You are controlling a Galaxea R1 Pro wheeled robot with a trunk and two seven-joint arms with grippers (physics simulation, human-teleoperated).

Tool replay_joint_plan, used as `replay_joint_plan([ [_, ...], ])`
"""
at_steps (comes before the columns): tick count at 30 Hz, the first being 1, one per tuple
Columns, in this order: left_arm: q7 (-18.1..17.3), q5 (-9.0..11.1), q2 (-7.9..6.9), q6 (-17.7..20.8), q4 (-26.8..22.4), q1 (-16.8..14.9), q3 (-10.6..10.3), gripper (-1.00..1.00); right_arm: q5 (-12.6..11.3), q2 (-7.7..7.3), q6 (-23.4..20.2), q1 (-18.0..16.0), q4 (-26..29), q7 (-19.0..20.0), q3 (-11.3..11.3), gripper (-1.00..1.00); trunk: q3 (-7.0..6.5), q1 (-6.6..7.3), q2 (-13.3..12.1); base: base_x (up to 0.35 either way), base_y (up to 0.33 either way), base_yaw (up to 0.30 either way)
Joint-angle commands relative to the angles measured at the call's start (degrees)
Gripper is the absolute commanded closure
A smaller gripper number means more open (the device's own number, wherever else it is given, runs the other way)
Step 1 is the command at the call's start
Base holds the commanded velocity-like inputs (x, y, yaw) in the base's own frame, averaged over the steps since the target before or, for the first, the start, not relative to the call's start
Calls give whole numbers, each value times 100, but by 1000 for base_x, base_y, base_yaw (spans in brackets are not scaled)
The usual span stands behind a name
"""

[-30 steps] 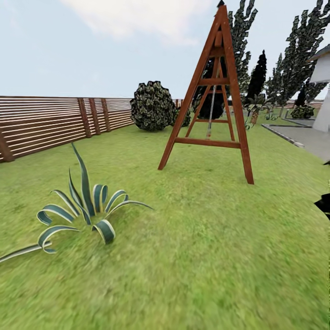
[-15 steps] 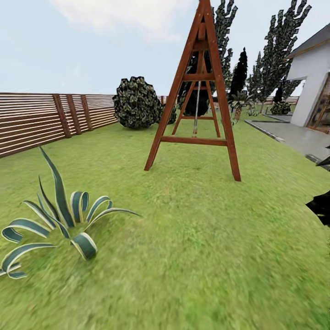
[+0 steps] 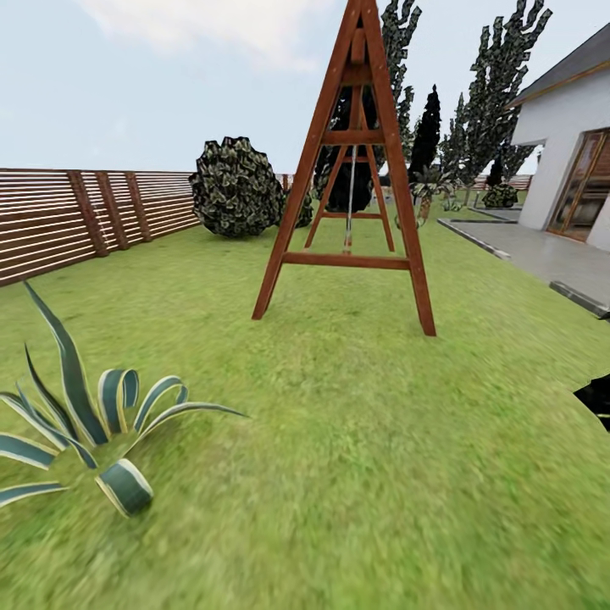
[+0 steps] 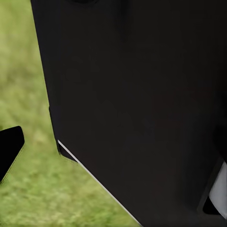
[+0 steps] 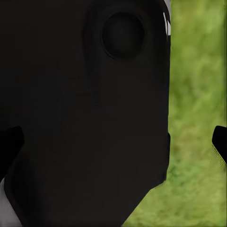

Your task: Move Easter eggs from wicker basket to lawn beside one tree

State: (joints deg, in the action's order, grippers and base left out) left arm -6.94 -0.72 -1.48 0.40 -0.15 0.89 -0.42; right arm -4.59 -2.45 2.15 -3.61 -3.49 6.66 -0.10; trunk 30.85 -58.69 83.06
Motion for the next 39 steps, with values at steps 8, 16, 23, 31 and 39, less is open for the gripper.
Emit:
replay_joint_plan([
  [8, -18, -7, -2, 4, -3, -1, -2, -100, -50, -2, 23, -8, -20, 29, 1, -100, 23, -3, 2, 340, 0, -62],
  [16, -18, -7, -2, 4, -1, -1, -2, -100, -51, -2, 26, -8, -20, 29, 1, -100, 80, -3, 2, 340, 0, -194],
  [23, -18, -7, -2, 4, -3, -1, -2, -100, -51, -2, 24, -8, -20, 29, 1, -100, 131, -3, 2, 340, 0, -198],
  [31, -18, -7, -2, 4, 1, -1, -2, -100, -51, -2, 23, -8, -20, 29, 1, -100, 188, -3, 2, 340, 0, -198],
  [39, -18, -7, -2, 4, 2, -1, -3, -100, -51, -2, 23, -8, -20, 29, 1, -100, 203, -3, 2, 340, 0, -57],
])
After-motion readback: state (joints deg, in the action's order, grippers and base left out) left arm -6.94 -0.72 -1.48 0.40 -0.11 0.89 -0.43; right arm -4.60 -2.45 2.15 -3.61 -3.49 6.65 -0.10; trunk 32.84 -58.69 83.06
